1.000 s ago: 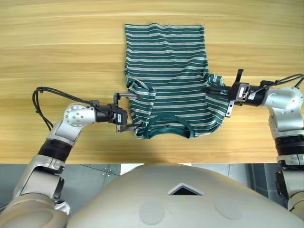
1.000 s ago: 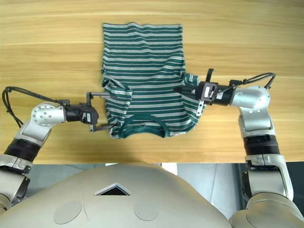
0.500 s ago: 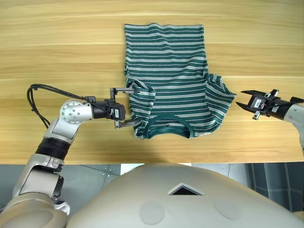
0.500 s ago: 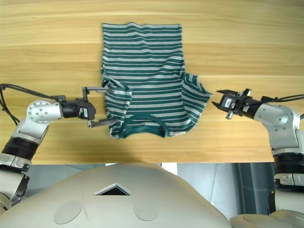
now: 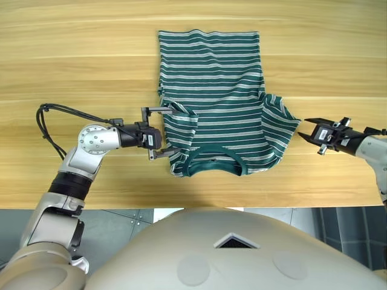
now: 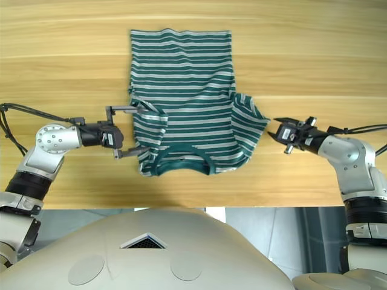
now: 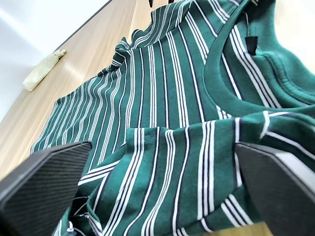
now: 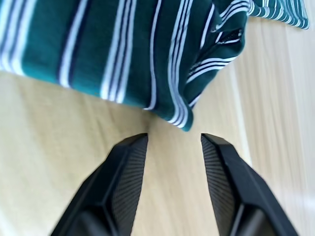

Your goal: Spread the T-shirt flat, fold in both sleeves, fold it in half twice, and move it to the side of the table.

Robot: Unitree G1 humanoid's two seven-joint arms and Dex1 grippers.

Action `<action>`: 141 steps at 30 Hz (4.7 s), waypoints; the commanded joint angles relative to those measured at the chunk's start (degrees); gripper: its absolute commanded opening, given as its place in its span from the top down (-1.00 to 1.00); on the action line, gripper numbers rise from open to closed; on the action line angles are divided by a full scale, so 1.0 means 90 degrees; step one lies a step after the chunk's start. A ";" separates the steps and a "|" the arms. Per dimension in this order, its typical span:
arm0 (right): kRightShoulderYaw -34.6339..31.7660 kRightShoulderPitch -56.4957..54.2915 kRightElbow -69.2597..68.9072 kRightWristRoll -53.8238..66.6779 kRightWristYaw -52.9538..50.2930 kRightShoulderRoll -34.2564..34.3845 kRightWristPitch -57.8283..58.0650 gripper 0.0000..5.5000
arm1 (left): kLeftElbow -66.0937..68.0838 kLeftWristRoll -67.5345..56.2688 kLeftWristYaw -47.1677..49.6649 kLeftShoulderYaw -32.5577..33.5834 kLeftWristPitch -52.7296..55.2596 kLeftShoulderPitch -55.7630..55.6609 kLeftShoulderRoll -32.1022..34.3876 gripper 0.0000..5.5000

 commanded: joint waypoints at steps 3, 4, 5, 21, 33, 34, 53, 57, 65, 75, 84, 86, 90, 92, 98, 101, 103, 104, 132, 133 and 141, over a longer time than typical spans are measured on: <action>0.0412 -0.0294 0.0496 -0.0290 -0.0127 0.0186 -0.0057 0.27 | 0.0068 0.0004 -0.0038 -0.0005 -0.0020 -0.0124 -0.0033 -0.96; 0.0445 -0.0312 0.0545 -0.0279 -0.0126 0.0191 -0.0089 0.27 | 0.0070 0.0002 -0.0038 -0.0004 -0.0026 -0.0120 -0.0035 -0.96; 0.0491 -0.0334 0.0637 -0.0295 -0.0141 0.0206 -0.0124 0.27 | 0.0088 0.0005 -0.0034 -0.0008 -0.0032 -0.0120 -0.0044 -0.96; 0.0716 -0.0578 0.1282 -0.0201 -0.0219 0.0276 -0.0605 0.99 | 0.0115 0.0024 0.0009 0.0011 -0.0031 -0.0122 -0.0091 -0.96; 0.0492 -0.0730 0.0412 0.0547 -0.0200 0.0395 -0.1064 0.99 | 0.0132 0.0041 0.0045 0.0017 -0.0047 -0.0105 -0.0118 -0.96; 0.0497 -0.0722 0.0250 0.0656 -0.0134 0.0416 -0.1067 0.99 | 0.0133 0.0041 0.0045 0.0017 -0.0050 -0.0106 -0.0120 -0.96; 0.1553 -0.1501 -0.0616 0.0177 0.0574 0.1224 -0.0375 0.99 | 0.0045 0.0040 0.0017 -0.0013 -0.0003 -0.0163 -0.0162 -0.96; 0.1691 -0.1762 -0.0390 0.0031 0.0550 0.1388 -0.0305 0.99 | 0.0023 0.0044 0.0027 -0.0014 0.0011 -0.0147 -0.0173 -0.96; 0.1881 -0.2266 0.0412 -0.0306 0.0324 0.1776 -0.0282 0.99 | -0.0006 0.0051 0.0030 -0.0026 0.0029 -0.0122 -0.0203 -0.96; 0.2118 -0.2271 0.0481 -0.0373 0.0372 0.2082 -0.0358 0.99 | -0.0008 0.0046 0.0029 -0.0032 0.0016 -0.0101 -0.0222 -0.96; 0.2092 -0.2283 0.0404 -0.0380 0.0249 0.2213 -0.0348 0.99 | -0.0038 0.0047 0.0040 -0.0056 0.0026 -0.0083 -0.0277 -0.96; 0.2093 -0.2322 0.0510 -0.0434 0.0180 0.2227 -0.0303 0.99 | -0.0039 0.0046 0.0040 -0.0061 0.0027 -0.0083 -0.0283 -0.96; 0.2156 -0.2337 0.0714 -0.0617 0.0141 0.2108 -0.0186 0.75 | -0.0049 0.0051 0.0044 -0.0060 0.0030 -0.0083 -0.0285 -0.96; 0.2183 -0.2305 0.0748 -0.0719 0.0141 0.2007 -0.0141 0.63 | -0.0043 0.0049 0.0039 -0.0062 0.0031 -0.0093 -0.0289 -0.96; 0.2071 -0.2097 0.0288 -0.0188 0.0494 0.1879 -0.0218 0.27 | -0.0031 0.0040 0.0020 -0.0069 0.0027 -0.0113 -0.0293 -0.96; 0.1835 -0.1849 -0.0316 0.0701 0.0929 0.1779 -0.0310 0.10 | -0.0028 -0.0005 -0.0029 -0.0078 0.0022 -0.0128 -0.0287 -0.96; 0.1509 -0.1613 -0.0863 0.1544 0.1249 0.1659 -0.0301 -0.06 | -0.0101 -0.0173 -0.0177 -0.0060 -0.0027 -0.0083 -0.0190 -0.96; 0.1286 -0.1509 -0.1135 0.2006 0.1386 0.1589 -0.0260 -0.13 | -0.0153 -0.0345 -0.0286 -0.0009 -0.0009 -0.0070 -0.0123 -0.96; 0.0727 0.1420 -0.1098 0.1618 0.1971 0.0251 -0.0510 -0.95 | -0.0303 -0.0064 -0.1298 -0.0460 -0.0641 0.0855 0.1178 -0.96; 0.0759 0.1419 -0.1127 0.1620 0.1956 0.0252 -0.0503 -0.95 | -0.0268 -0.0110 -0.1308 -0.0486 -0.0669 0.0829 0.1139 -0.96; 0.0914 0.1436 -0.1496 0.1843 0.2058 0.0177 -0.0555 -0.45 | 0.0140 -0.0266 -0.1385 -0.0760 -0.0865 0.0661 0.0842 -0.83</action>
